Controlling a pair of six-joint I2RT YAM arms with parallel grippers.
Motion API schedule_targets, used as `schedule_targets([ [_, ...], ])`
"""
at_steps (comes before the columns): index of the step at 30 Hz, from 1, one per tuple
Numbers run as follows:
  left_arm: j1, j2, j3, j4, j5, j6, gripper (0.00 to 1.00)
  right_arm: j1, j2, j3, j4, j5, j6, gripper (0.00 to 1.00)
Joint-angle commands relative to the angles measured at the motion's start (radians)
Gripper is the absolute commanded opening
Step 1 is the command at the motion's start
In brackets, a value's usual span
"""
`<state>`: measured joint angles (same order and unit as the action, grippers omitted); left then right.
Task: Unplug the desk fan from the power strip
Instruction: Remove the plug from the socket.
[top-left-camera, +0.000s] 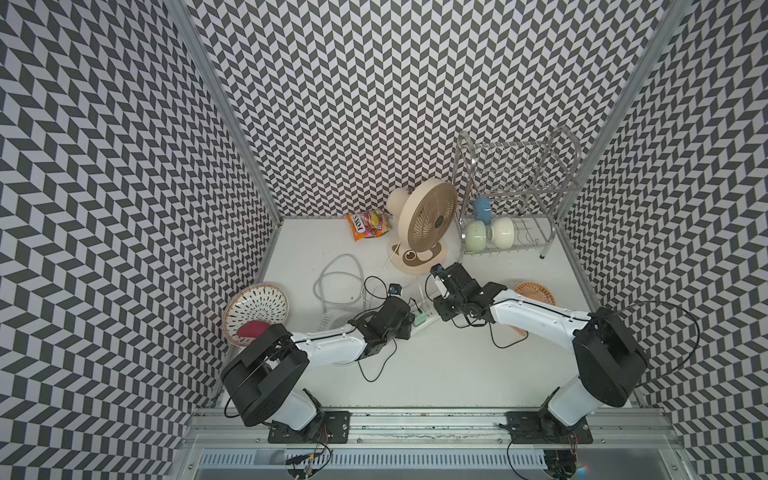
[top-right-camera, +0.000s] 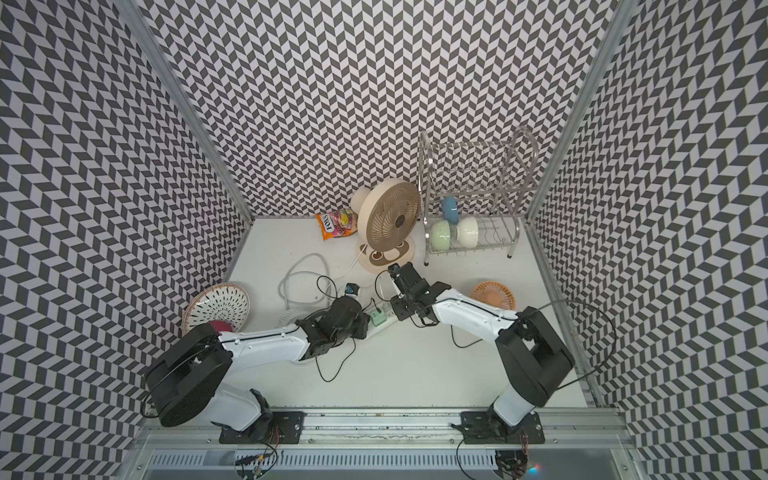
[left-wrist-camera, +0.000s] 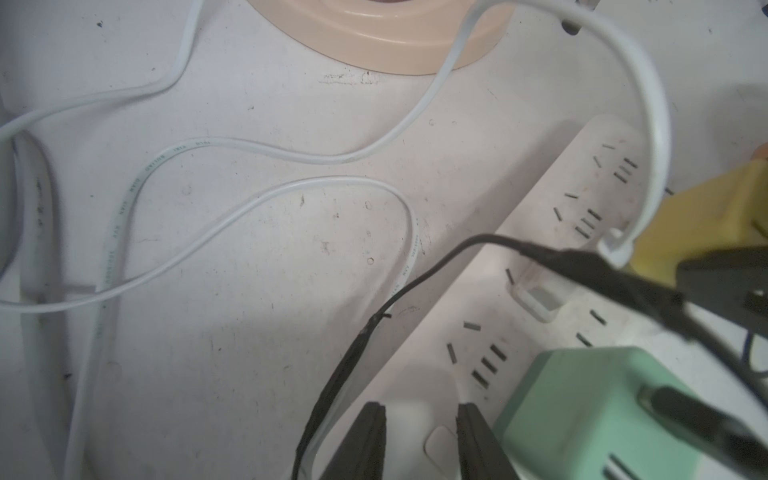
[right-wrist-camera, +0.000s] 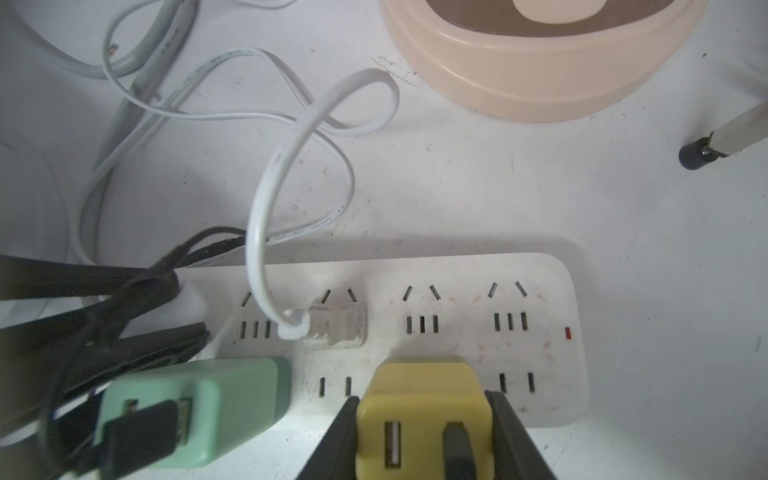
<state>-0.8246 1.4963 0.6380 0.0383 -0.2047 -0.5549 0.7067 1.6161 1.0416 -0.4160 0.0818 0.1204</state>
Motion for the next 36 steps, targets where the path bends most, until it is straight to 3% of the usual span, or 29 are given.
schedule_targets([
  [1, -0.009, 0.049, -0.031, -0.132, 0.056, -0.007, 0.35, 0.046, -0.026, 0.043, 0.092, 0.041, -0.033, 0.02],
  [4, -0.008, 0.055, -0.027, -0.132, 0.057, -0.008, 0.34, 0.094, -0.04, 0.035, 0.113, 0.043, -0.075, 0.03],
  [12, -0.01, 0.057, -0.027, -0.135, 0.056, -0.009, 0.34, 0.032, -0.039, 0.011, 0.133, 0.074, 0.036, 0.02],
  [16, -0.011, 0.064, -0.024, -0.134, 0.056, -0.008, 0.34, 0.119, -0.011, 0.028, 0.12, 0.163, -0.04, 0.02],
  [19, -0.012, 0.063, -0.024, -0.137, 0.056, -0.007, 0.34, 0.089, -0.057, -0.013, 0.183, 0.071, -0.016, 0.02],
  [24, -0.013, 0.055, -0.031, -0.135, 0.053, -0.009, 0.34, -0.06, -0.091, -0.069, 0.231, -0.123, 0.099, 0.01],
  [26, -0.012, 0.056, -0.03, -0.135, 0.054, -0.006, 0.34, -0.046, -0.064, -0.039, 0.185, -0.105, 0.067, 0.02],
  [31, -0.013, 0.065, -0.025, -0.134, 0.059, -0.004, 0.34, 0.083, -0.061, -0.009, 0.155, 0.083, -0.03, 0.02],
  [36, -0.016, 0.065, -0.024, -0.134, 0.057, -0.001, 0.34, 0.004, -0.095, -0.053, 0.213, 0.016, 0.063, 0.01],
])
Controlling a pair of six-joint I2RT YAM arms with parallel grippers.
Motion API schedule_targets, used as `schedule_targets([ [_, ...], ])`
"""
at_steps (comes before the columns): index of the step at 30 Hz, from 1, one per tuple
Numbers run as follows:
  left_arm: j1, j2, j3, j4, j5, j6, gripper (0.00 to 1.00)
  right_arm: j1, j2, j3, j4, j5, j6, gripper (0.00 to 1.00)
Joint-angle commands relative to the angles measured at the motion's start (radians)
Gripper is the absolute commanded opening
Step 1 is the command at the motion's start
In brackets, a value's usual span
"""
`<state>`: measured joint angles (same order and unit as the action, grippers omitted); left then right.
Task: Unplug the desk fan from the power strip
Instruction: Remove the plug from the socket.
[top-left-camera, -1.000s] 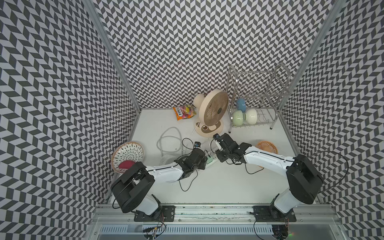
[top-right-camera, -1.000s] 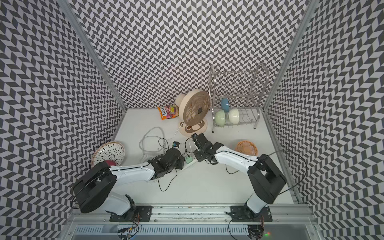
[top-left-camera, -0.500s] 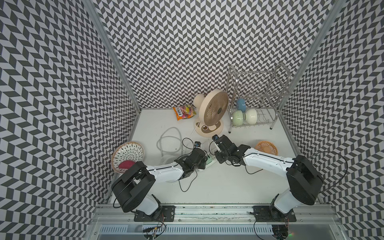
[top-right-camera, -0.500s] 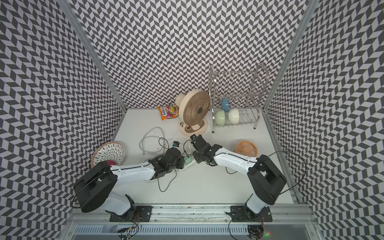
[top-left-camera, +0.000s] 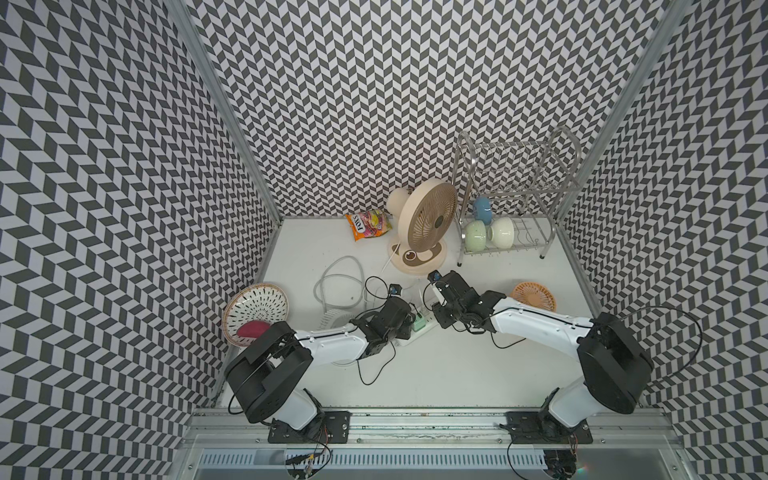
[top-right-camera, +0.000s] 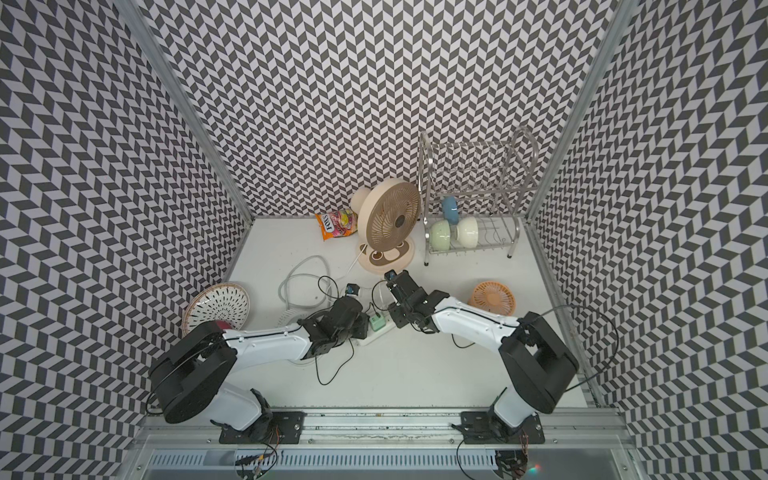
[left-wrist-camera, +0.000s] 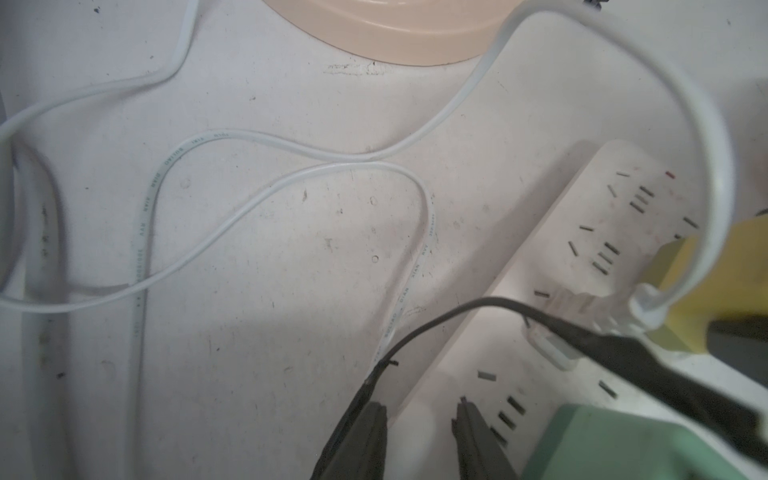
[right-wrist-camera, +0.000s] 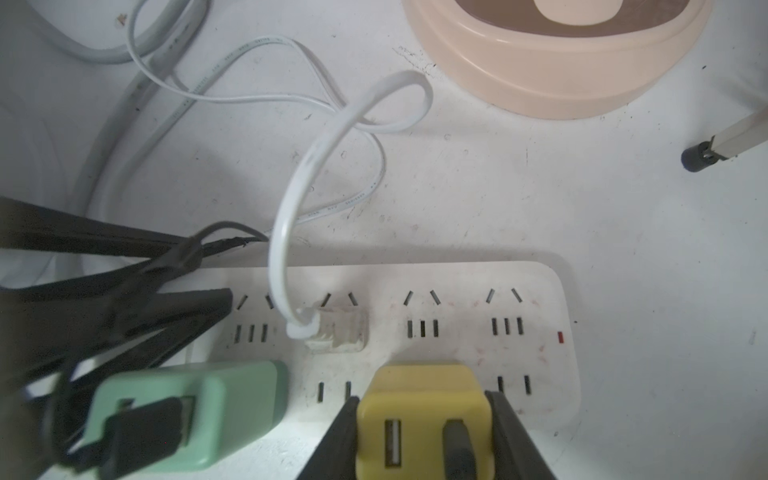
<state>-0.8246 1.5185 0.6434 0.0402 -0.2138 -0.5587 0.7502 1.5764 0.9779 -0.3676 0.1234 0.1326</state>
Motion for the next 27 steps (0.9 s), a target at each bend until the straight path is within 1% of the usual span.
schedule_targets([
  [1, -0.018, 0.043, -0.03, -0.136, 0.067, 0.003, 0.34, -0.042, -0.042, 0.022, 0.146, -0.02, 0.046, 0.01],
  [2, -0.019, 0.044, -0.028, -0.136, 0.068, 0.002, 0.34, -0.029, -0.028, 0.041, 0.12, 0.0, 0.032, 0.01],
  [5, -0.019, 0.052, -0.023, -0.136, 0.071, 0.005, 0.34, 0.057, -0.008, 0.071, 0.097, 0.087, -0.029, 0.01],
  [6, -0.019, 0.056, -0.021, -0.136, 0.071, 0.006, 0.34, 0.062, -0.017, 0.066, 0.112, 0.055, -0.03, 0.01],
  [8, -0.022, 0.057, -0.018, -0.137, 0.069, 0.006, 0.34, 0.041, -0.054, 0.026, 0.175, 0.027, 0.016, 0.01],
  [9, -0.021, 0.054, -0.018, -0.14, 0.066, 0.006, 0.33, 0.03, -0.064, 0.006, 0.193, 0.039, 0.038, 0.01],
  [10, -0.021, 0.049, -0.019, -0.141, 0.062, 0.005, 0.34, 0.025, -0.063, -0.002, 0.196, 0.07, 0.046, 0.01],
  [12, -0.023, 0.033, -0.026, -0.14, 0.053, 0.001, 0.34, 0.027, -0.04, 0.022, 0.149, 0.093, 0.031, 0.0],
  [14, -0.022, 0.021, -0.033, -0.135, 0.049, 0.0, 0.33, 0.028, -0.023, 0.039, 0.125, 0.079, 0.025, 0.0],
  [16, -0.022, 0.014, -0.032, -0.131, 0.047, -0.001, 0.33, 0.024, -0.036, 0.021, 0.148, 0.087, 0.04, 0.0],
  [18, -0.023, 0.003, -0.032, -0.126, 0.043, -0.004, 0.34, -0.003, -0.054, 0.01, 0.152, 0.086, 0.068, 0.0],
  [21, -0.025, -0.048, -0.039, -0.106, 0.032, -0.006, 0.34, -0.091, -0.082, 0.012, 0.116, 0.071, 0.118, 0.0],
  [24, -0.031, -0.134, -0.054, -0.064, 0.015, 0.0, 0.35, -0.178, -0.096, 0.017, 0.04, 0.112, 0.133, 0.0],
  [27, -0.043, -0.215, -0.064, -0.011, -0.004, 0.015, 0.36, -0.229, -0.084, 0.019, -0.051, 0.173, 0.124, 0.0],
])
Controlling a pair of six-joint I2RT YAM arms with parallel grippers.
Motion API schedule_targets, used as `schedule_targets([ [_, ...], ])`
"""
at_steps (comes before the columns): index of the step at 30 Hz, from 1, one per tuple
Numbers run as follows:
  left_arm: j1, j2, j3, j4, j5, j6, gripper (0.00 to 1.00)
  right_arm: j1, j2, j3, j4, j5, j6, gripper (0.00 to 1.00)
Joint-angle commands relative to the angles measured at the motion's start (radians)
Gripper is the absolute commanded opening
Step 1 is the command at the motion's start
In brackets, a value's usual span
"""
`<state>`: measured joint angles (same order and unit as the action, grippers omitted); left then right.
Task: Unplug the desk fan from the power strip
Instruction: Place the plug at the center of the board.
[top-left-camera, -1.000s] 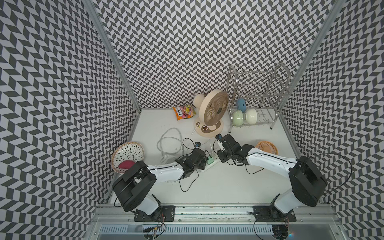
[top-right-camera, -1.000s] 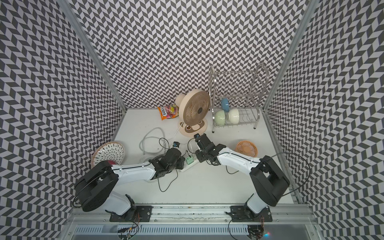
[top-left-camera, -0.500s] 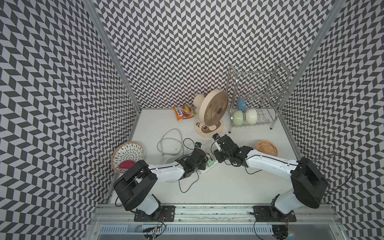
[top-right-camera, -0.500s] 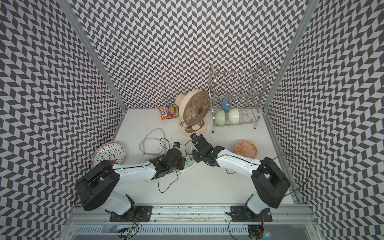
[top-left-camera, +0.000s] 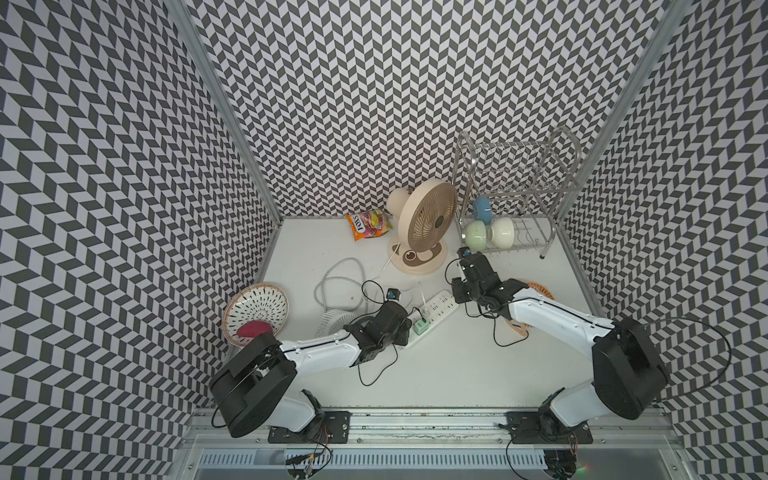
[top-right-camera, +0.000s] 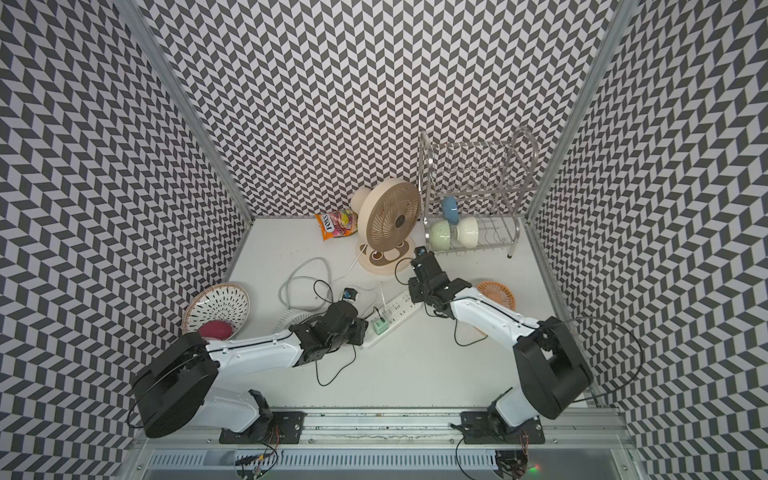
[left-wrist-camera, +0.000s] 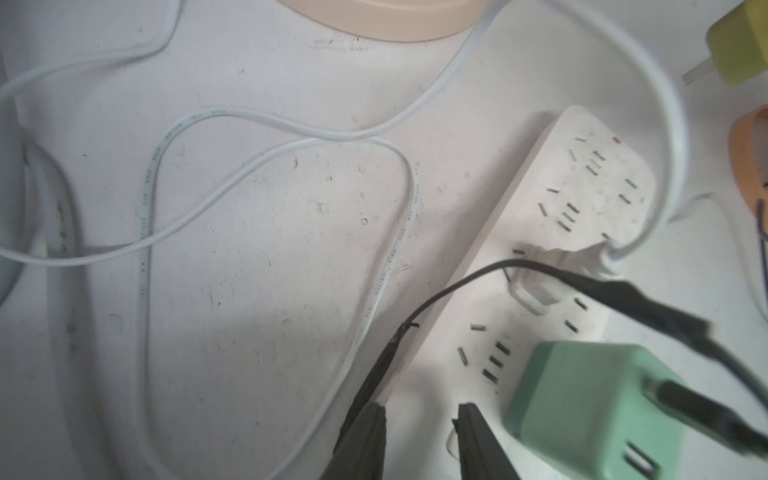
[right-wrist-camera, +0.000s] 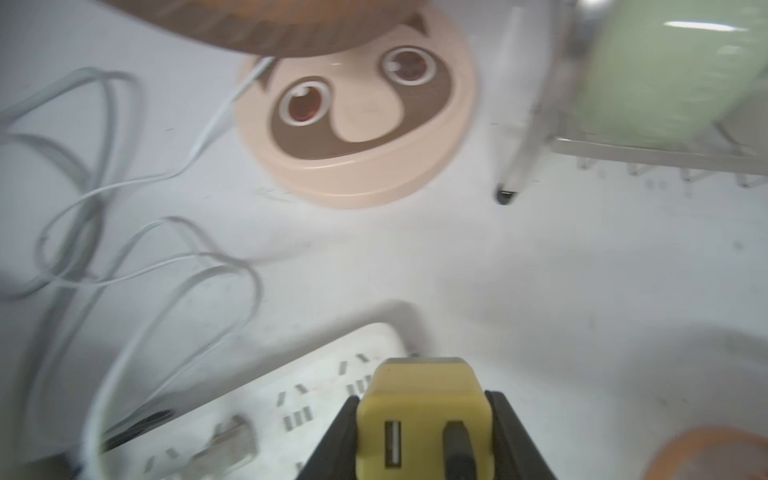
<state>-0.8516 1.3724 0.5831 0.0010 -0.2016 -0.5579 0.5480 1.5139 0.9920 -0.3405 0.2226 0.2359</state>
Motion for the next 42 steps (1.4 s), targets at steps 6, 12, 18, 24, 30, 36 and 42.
schedule_targets([
  [6, -0.051, -0.172, -0.004, 0.081, -0.049, 0.049, 0.43, -0.066, 0.002, -0.046, -0.177, 0.161, 0.063, 0.0],
  [12, -0.074, -0.193, 0.001, 0.065, -0.037, 0.093, 0.53, -0.081, 0.07, -0.072, -0.238, 0.232, 0.14, 0.12],
  [18, -0.087, -0.194, -0.013, 0.069, 0.022, 0.181, 0.61, -0.124, 0.079, -0.072, -0.229, 0.221, 0.136, 0.53],
  [24, -0.088, -0.153, 0.006, 0.064, 0.076, 0.289, 0.69, -0.119, -0.055, -0.023, -0.203, 0.15, 0.083, 0.86],
  [30, -0.085, -0.053, 0.051, 0.033, 0.126, 0.335, 0.69, -0.11, -0.211, -0.002, -0.131, -0.117, 0.063, 1.0],
  [36, -0.071, 0.018, 0.082, 0.037, 0.147, 0.328, 0.63, -0.102, -0.187, -0.094, -0.045, -0.485, 0.279, 0.85],
  [42, -0.063, 0.059, 0.116, 0.025, 0.165, 0.334, 0.55, -0.086, -0.134, -0.197, 0.119, -0.628, 0.407, 0.72],
])
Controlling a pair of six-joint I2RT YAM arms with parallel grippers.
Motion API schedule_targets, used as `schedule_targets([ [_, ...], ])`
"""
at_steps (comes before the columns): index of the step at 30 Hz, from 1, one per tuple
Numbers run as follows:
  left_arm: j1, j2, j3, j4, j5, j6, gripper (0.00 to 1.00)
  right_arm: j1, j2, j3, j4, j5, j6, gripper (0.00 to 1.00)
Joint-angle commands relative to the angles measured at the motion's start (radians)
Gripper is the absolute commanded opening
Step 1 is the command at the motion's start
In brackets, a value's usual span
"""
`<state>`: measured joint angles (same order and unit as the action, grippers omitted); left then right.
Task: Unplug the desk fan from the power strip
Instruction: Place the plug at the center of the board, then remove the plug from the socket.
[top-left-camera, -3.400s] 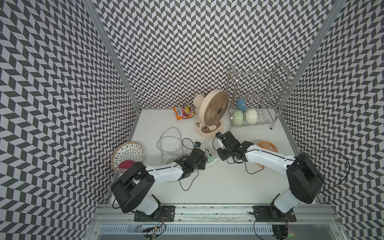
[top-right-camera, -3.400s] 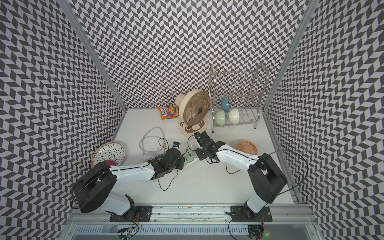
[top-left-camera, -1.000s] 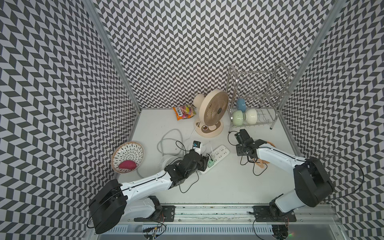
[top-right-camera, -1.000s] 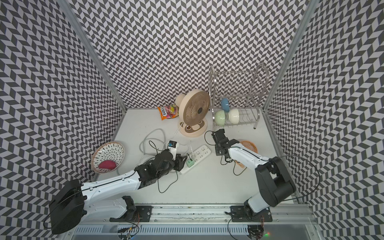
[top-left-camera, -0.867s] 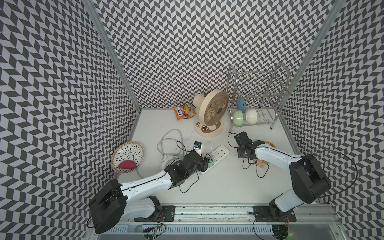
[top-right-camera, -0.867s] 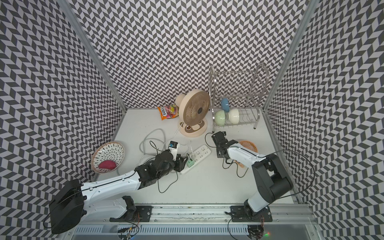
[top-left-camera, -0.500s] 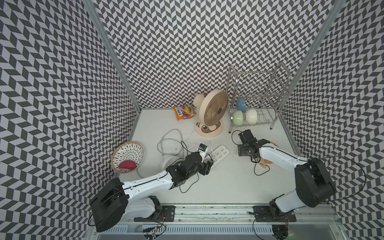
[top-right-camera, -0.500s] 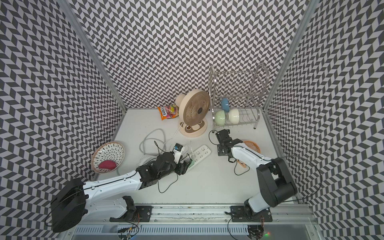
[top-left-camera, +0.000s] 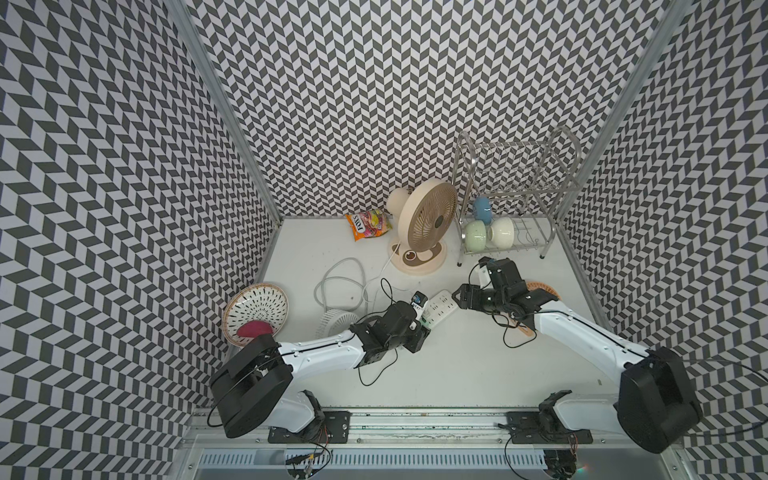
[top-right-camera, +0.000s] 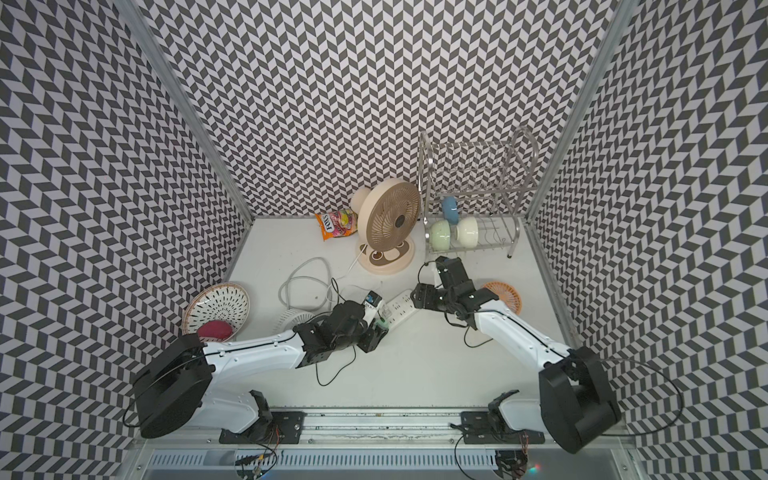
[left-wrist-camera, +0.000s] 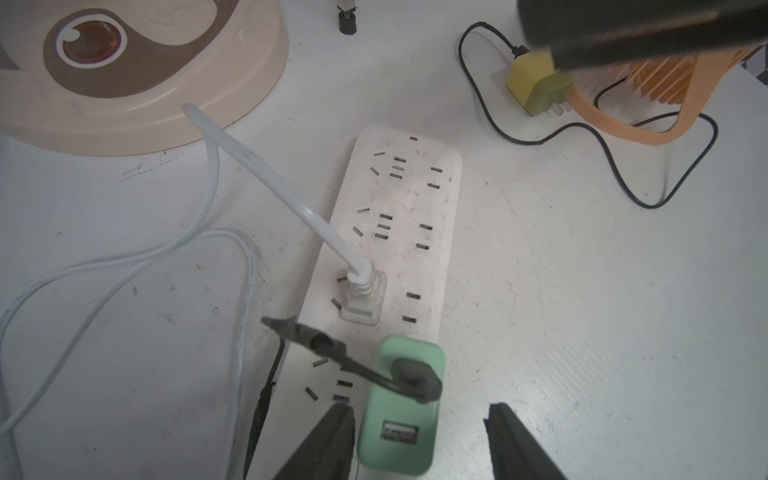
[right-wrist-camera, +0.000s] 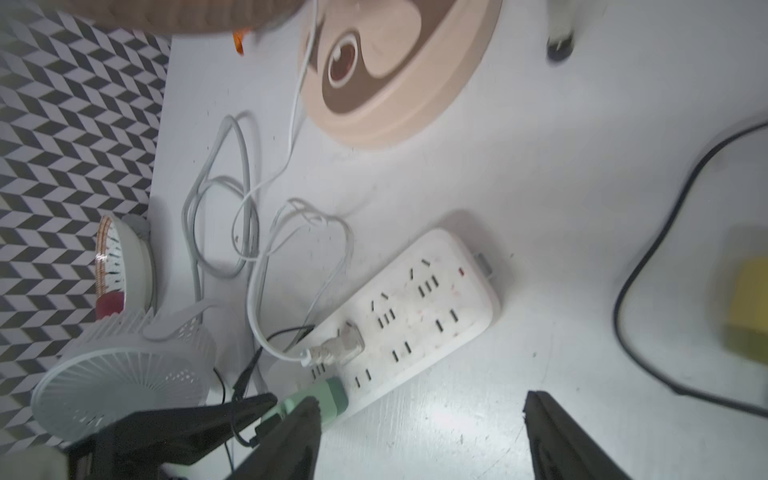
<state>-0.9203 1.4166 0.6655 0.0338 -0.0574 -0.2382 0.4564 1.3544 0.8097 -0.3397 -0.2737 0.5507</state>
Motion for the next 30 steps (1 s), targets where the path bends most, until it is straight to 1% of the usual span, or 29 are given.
schedule_targets([
  [1, 0.007, 0.018, 0.035, -0.01, 0.019, 0.017, 0.55, 0.006, 0.045, -0.018, 0.128, -0.144, 0.099, 0.71],
  [7, 0.008, 0.039, 0.048, -0.028, 0.001, 0.027, 0.52, 0.007, 0.13, -0.039, 0.176, -0.186, 0.117, 0.63],
  [17, 0.003, 0.051, 0.058, -0.036, -0.012, 0.031, 0.46, 0.01, 0.21, -0.052, 0.227, -0.177, 0.136, 0.57],
  [30, -0.017, 0.062, 0.075, -0.063, -0.072, 0.045, 0.41, 0.023, 0.284, -0.026, 0.236, -0.173, 0.142, 0.48],
])
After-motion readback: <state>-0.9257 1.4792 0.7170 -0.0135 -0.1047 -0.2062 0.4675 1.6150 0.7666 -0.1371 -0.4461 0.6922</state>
